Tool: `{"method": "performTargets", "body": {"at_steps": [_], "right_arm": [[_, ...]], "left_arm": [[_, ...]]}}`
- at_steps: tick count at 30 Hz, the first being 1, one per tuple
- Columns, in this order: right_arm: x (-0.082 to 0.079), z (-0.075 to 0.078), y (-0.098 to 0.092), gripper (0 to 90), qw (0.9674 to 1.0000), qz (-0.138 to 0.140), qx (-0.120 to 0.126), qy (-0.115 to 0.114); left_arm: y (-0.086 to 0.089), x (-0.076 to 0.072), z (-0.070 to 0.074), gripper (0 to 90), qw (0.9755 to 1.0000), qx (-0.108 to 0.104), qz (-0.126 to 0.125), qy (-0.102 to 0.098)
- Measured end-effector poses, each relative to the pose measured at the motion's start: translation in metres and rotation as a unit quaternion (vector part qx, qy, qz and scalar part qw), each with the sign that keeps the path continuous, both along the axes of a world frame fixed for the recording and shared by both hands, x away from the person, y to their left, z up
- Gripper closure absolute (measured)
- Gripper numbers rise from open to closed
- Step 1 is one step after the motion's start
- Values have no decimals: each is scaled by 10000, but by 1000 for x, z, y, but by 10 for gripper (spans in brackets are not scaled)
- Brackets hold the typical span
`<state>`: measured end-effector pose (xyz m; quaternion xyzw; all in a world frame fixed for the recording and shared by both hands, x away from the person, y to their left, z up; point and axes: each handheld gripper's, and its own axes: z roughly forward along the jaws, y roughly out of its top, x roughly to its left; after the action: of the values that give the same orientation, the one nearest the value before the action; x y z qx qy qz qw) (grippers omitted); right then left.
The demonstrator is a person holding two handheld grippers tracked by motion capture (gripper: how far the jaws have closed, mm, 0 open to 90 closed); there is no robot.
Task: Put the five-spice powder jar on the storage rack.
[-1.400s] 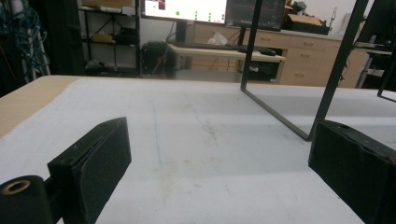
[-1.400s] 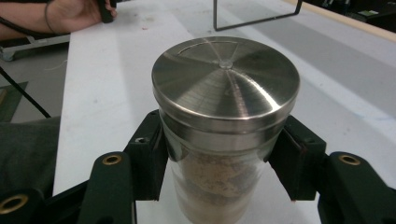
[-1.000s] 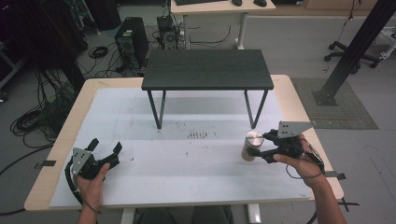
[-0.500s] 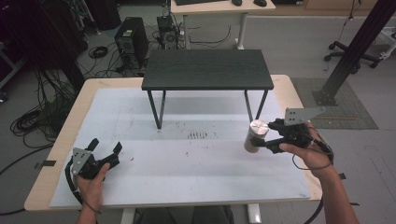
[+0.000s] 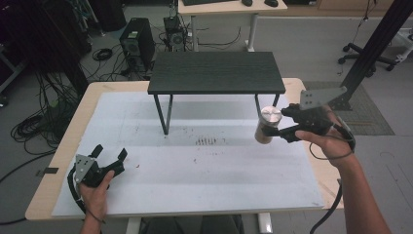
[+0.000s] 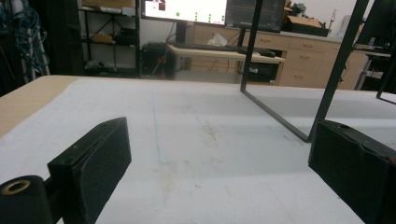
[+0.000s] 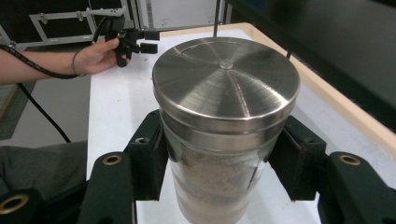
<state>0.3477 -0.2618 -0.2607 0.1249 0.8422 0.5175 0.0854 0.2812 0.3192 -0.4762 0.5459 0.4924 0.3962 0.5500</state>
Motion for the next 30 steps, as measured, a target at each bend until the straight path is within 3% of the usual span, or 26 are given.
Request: {"method": "performTargets", "body": {"at_steps": [9, 30], "right_arm": [[10, 26, 6, 435, 9999, 24, -30, -99], [40, 67, 28, 435, 9997, 51, 5, -225]], "left_arm": [[0, 0, 0, 61, 10000, 8, -19, 1], [0, 0, 0, 61, 10000, -8, -34, -10]]}}
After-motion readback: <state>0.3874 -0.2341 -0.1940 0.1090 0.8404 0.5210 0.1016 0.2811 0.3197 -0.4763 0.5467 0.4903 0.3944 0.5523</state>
